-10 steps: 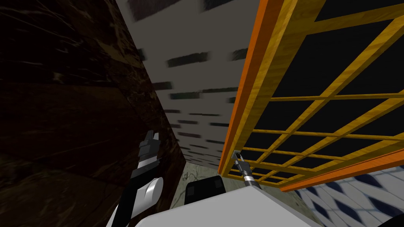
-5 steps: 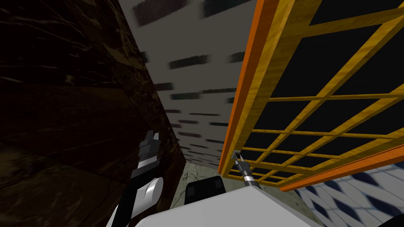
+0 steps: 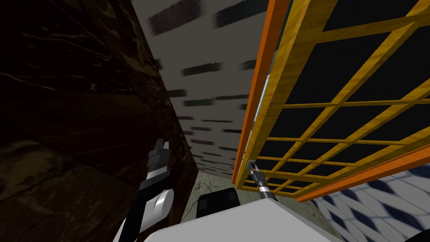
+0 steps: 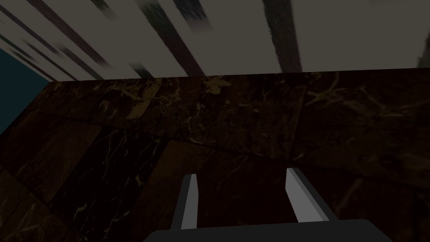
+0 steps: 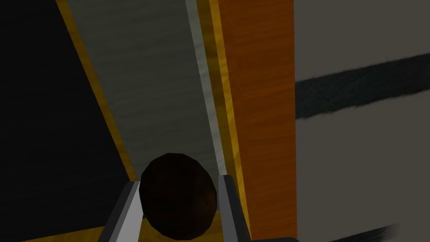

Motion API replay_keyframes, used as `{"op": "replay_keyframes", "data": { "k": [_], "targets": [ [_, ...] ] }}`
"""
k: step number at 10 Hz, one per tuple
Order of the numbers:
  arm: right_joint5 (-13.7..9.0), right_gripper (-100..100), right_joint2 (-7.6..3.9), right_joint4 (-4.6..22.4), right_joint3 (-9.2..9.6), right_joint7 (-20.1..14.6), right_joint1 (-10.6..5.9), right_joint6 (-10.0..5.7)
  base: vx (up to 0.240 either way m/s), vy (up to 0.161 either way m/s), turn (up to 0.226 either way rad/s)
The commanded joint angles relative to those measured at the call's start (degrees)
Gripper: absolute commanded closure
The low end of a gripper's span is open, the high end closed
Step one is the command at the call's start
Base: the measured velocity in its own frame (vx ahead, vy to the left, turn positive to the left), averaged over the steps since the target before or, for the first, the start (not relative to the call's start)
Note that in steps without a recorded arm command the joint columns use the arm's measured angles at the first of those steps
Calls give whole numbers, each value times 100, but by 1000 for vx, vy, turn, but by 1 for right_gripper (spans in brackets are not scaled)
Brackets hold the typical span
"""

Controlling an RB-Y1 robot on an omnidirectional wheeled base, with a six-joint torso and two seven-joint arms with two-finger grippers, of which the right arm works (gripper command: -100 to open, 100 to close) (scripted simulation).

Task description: Pull the door open

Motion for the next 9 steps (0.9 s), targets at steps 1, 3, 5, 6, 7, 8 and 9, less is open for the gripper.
{"op": "replay_keyframes", "data": {
  "k": [1,3,5,6,7,8,9],
  "targets": [
    [-44,100,2,17,50,-178,-18,-12,-37,4,11],
    [-123,100,-18,35,104,-449,-52,-15,-36,8,8],
    [-207,100,-39,56,162,-739,-88,-17,-46,1,20],
    [-249,100,-49,66,191,-884,-106,-18,-50,3,9],
    [-292,100,-60,76,220,-1034,-125,-19,-55,7,14],
    [-345,100,-73,89,257,-1200,-148,-21,-64,8,19],
    [-398,100,-86,101,293,-1353,-170,-23,-59,13,20]
  ]
}}
